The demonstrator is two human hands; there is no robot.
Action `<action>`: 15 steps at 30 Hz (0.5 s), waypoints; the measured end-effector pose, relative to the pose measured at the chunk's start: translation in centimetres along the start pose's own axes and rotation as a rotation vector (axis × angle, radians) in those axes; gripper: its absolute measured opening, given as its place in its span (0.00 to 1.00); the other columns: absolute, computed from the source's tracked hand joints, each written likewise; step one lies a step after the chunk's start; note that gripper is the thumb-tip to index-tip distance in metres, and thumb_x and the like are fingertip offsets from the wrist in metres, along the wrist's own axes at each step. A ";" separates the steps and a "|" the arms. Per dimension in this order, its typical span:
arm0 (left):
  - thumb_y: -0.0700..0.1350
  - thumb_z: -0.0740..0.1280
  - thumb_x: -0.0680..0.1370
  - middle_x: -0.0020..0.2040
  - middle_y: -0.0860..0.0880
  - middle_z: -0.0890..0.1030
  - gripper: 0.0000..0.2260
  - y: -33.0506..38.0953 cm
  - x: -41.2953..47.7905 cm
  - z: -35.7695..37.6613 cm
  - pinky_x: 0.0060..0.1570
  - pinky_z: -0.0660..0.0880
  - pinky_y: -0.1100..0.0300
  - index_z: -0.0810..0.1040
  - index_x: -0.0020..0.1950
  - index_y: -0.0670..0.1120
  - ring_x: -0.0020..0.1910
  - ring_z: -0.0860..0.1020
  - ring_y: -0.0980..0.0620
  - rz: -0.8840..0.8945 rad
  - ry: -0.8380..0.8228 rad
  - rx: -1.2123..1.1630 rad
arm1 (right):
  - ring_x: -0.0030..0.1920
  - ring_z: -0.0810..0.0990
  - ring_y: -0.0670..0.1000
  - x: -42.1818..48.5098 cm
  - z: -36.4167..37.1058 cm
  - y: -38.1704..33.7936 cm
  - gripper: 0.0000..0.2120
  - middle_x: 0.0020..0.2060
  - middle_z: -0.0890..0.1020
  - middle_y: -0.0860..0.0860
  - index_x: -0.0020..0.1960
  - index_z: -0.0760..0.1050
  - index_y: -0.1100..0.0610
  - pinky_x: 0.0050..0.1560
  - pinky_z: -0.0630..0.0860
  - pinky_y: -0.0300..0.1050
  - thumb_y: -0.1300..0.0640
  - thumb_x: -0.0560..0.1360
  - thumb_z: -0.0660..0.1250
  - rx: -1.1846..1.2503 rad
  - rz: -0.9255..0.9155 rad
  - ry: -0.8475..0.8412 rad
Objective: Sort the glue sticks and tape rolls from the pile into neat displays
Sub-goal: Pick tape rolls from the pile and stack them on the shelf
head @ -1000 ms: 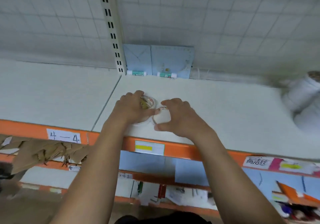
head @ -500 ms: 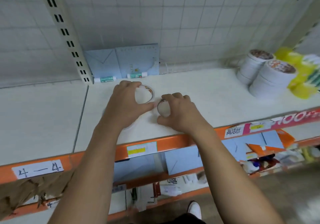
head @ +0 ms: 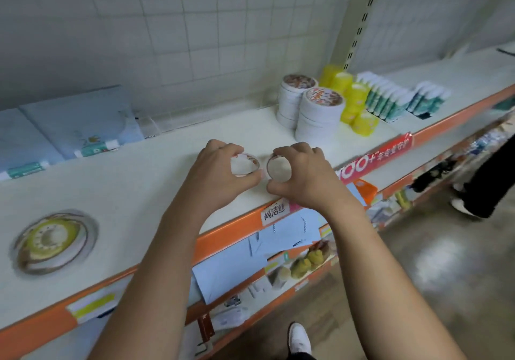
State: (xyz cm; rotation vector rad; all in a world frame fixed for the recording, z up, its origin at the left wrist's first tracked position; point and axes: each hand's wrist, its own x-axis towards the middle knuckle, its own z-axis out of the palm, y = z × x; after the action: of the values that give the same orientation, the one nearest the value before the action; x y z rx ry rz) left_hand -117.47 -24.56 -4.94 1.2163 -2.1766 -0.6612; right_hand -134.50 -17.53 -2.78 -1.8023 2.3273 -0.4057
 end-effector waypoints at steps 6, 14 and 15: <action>0.62 0.72 0.70 0.63 0.53 0.72 0.28 3.6 3.6 5.2 0.58 0.70 0.60 0.74 0.66 0.53 0.61 0.73 0.54 -0.013 -0.034 -0.005 | 0.63 0.68 0.59 2.8 -2.1 6.7 0.34 0.65 0.71 0.52 0.70 0.69 0.48 0.63 0.70 0.55 0.41 0.67 0.70 0.027 -0.023 -0.044; 0.66 0.71 0.68 0.58 0.55 0.72 0.28 6.9 6.8 10.6 0.59 0.67 0.57 0.74 0.63 0.54 0.64 0.67 0.53 -0.117 0.038 0.052 | 0.61 0.68 0.59 6.2 -3.8 13.5 0.33 0.63 0.72 0.53 0.69 0.70 0.47 0.62 0.70 0.53 0.40 0.66 0.70 0.011 -0.104 -0.108; 0.66 0.71 0.68 0.59 0.55 0.73 0.29 7.1 7.0 11.1 0.62 0.67 0.54 0.73 0.64 0.54 0.64 0.65 0.52 -0.131 0.047 0.077 | 0.62 0.69 0.59 6.3 -3.8 14.0 0.33 0.63 0.72 0.53 0.69 0.70 0.47 0.63 0.70 0.53 0.40 0.66 0.70 0.012 -0.119 -0.125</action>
State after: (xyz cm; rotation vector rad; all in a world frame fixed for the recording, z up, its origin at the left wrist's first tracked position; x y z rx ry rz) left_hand -132.26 -25.68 -6.82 1.4108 -2.1148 -0.6000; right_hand -150.11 -20.00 -3.41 -1.9083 2.1382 -0.3128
